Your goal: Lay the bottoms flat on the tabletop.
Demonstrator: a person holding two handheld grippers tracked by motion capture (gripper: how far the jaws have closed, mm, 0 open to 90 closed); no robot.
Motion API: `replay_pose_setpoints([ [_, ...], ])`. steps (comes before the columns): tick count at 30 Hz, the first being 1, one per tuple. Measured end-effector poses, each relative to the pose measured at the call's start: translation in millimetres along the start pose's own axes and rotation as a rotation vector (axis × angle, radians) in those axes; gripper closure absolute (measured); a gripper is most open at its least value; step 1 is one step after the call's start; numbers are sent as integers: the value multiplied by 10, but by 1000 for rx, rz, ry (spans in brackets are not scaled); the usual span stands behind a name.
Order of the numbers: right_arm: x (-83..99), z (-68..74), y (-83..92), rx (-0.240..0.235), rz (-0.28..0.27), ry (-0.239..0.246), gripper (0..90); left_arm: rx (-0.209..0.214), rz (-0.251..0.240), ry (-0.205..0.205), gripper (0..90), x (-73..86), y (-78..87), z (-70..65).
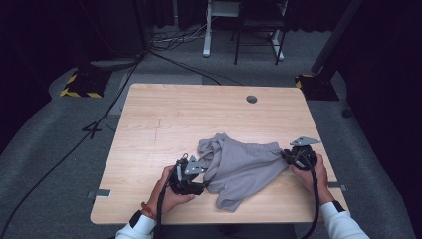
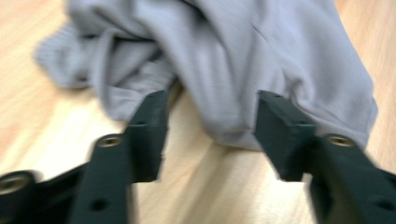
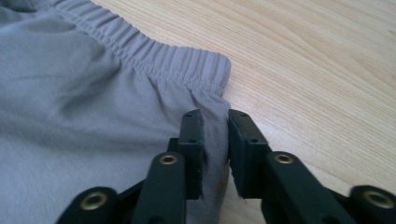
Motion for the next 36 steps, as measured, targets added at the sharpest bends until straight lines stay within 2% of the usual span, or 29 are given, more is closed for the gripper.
replay_pose_setpoints([
  [1,-13,-3,-2,-4,-3,2,695,0,0,0,336,0,0,0],
  [2,-34,-1,0,-9,-14,9,663,-26,-34,50,313,-30,48,127],
  [4,-91,-12,10,14,-36,24,603,-69,-40,84,309,-57,29,273],
  [6,-178,-1,3,-24,-62,32,567,-134,1,85,305,-74,-76,421],
  [7,-223,-10,-12,-17,-68,33,541,-151,10,92,298,-92,-139,481],
  [8,-270,-9,-30,-18,-78,35,529,-151,17,98,302,-114,-206,531],
  [9,-308,6,-60,-46,-82,34,524,-144,31,109,306,-134,-284,571],
  [10,-335,13,-97,-53,-75,37,517,-152,49,117,310,-152,-365,614],
  [12,-367,28,-192,-70,-70,48,513,-137,84,129,342,-176,-521,651],
  [13,-368,39,-245,-79,-62,58,518,-150,97,113,350,-193,-600,667],
  [14,-368,39,-245,-79,-62,58,518,-150,97,113,363,-193,-600,667],
  [15,-350,48,-363,-80,-38,71,502,-176,110,104,385,-209,-695,694],
  [18,-363,13,-432,-85,-51,49,505,-142,97,102,512,-226,-772,694],
  [21,-355,-57,-441,-76,-24,9,514,-154,108,65,628,-247,-778,675],
  [23,-328,-112,-436,-72,-17,-24,517,-160,119,56,653,-233,-757,663],
  [24,-312,-134,-432,-72,-11,-38,522,-168,129,62,653,-216,-732,664],
  [25,-288,-162,-431,-53,10,-38,528,-177,146,62,653,-184,-703,668],
  [27,-255,-234,-413,-3,10,-41,506,-210,138,65,652,-108,-623,686],
  [31,-191,-337,-385,0,0,-78,465,-187,125,97,644,2,-518,663],
  [32,-175,-376,-375,10,4,-84,464,-195,132,86,643,35,-477,651],
  [33,-146,-452,-353,41,12,-97,462,-201,143,79,635,84,-418,625],
  [34,-146,-452,-353,41,12,-97,462,-201,143,79,628,84,-418,625],
  [36,-101,-554,-323,85,16,-116,447,-222,149,84,599,187,-306,585],
])
Point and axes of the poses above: each handheld gripper's, and its own axes: y roughly backward along the jaws, x roughly out of its underside, z roughly to its left, the point moved 7 cm from there along -y, roughly forward along the jaws
